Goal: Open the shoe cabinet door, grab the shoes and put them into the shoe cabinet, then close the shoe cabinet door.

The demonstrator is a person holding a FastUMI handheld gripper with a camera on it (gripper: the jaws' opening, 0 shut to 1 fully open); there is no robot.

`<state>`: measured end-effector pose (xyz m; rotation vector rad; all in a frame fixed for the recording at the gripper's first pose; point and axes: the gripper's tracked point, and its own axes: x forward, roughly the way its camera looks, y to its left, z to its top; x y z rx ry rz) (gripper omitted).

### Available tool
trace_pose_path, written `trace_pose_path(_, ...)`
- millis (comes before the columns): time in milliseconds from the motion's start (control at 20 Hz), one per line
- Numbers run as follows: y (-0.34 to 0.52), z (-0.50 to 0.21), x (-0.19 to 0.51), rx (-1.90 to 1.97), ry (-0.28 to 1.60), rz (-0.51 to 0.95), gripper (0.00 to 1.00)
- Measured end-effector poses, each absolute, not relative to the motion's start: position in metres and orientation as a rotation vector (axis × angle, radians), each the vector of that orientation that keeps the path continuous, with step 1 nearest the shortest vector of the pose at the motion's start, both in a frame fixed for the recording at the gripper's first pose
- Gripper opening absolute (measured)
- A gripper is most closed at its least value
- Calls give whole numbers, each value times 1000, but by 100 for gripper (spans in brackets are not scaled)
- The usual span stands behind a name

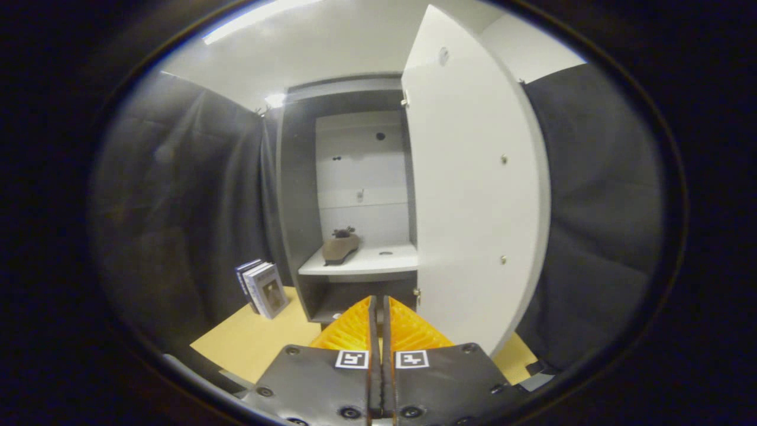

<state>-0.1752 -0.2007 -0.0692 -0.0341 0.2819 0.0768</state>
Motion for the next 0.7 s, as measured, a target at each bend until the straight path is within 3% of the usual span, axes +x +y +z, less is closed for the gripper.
trace_pose_path(700, -125, -261, -141, -28, 791, 97, 3)
